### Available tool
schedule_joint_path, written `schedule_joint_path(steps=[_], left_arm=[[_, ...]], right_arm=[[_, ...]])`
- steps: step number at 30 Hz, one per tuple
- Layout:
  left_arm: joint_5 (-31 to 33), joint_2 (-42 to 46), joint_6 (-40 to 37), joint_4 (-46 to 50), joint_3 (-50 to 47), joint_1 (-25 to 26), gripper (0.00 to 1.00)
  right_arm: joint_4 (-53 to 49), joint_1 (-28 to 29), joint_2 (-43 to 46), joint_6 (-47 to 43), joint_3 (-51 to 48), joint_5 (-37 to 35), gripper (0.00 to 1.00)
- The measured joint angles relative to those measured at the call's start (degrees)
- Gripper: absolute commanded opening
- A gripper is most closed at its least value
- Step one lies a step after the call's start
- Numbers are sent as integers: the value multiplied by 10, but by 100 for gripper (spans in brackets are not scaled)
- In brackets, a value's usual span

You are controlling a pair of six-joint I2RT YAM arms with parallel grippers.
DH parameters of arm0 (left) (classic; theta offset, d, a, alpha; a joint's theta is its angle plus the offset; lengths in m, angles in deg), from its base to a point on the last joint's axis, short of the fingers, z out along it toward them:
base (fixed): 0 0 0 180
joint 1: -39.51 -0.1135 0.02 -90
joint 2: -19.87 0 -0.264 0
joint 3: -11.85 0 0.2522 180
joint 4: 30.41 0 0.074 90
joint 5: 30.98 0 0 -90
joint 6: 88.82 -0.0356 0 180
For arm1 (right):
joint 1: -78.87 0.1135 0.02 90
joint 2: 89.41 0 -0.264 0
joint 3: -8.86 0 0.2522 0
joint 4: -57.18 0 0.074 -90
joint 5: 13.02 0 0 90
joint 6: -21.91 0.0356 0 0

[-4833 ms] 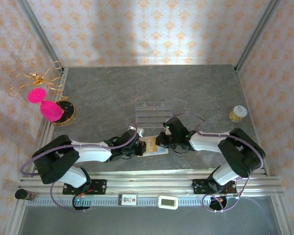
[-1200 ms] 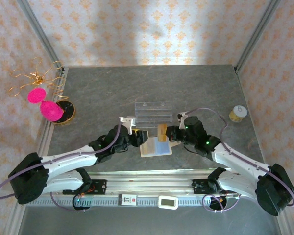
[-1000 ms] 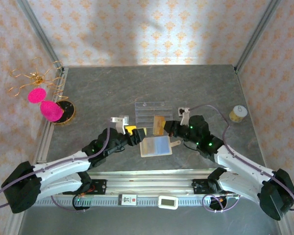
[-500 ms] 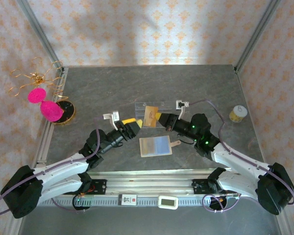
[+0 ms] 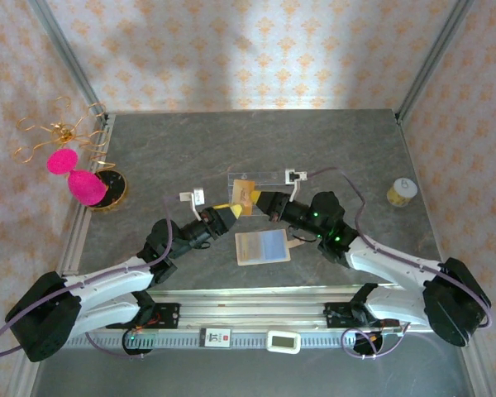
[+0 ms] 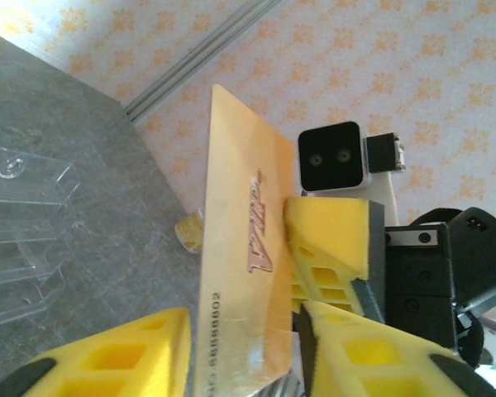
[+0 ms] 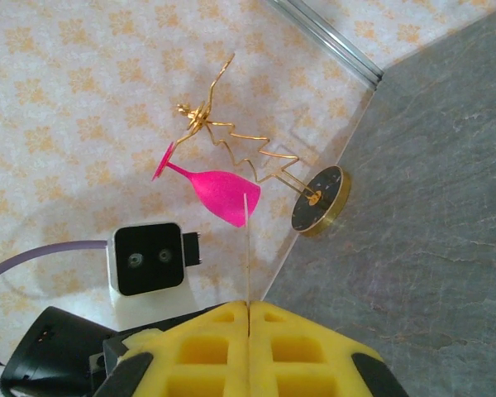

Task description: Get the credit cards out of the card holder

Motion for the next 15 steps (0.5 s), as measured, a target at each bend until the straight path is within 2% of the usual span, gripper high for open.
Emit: schedule_joint_path(steps=[5, 6, 8, 10, 12, 15], left_arm=[[2, 7, 3, 1, -5, 0, 8], [3, 10, 3, 2, -5, -1, 0], [3, 18, -6, 10, -5, -2, 0], [2, 22, -16, 29, 0, -7, 0], [-3, 22, -29, 56, 13, -15, 0], [-7, 21, -65, 126, 58, -27, 0]], right_arm=[[3, 4, -15, 2, 0, -9, 0], [4, 5, -16, 2, 0, -11, 0], [3, 8, -18, 2, 0, -14, 0], [-3, 9, -18, 2, 3, -18, 16], [-22, 6, -16, 0, 5, -22, 24], [-69, -23, 6, -4, 3, -16, 26]])
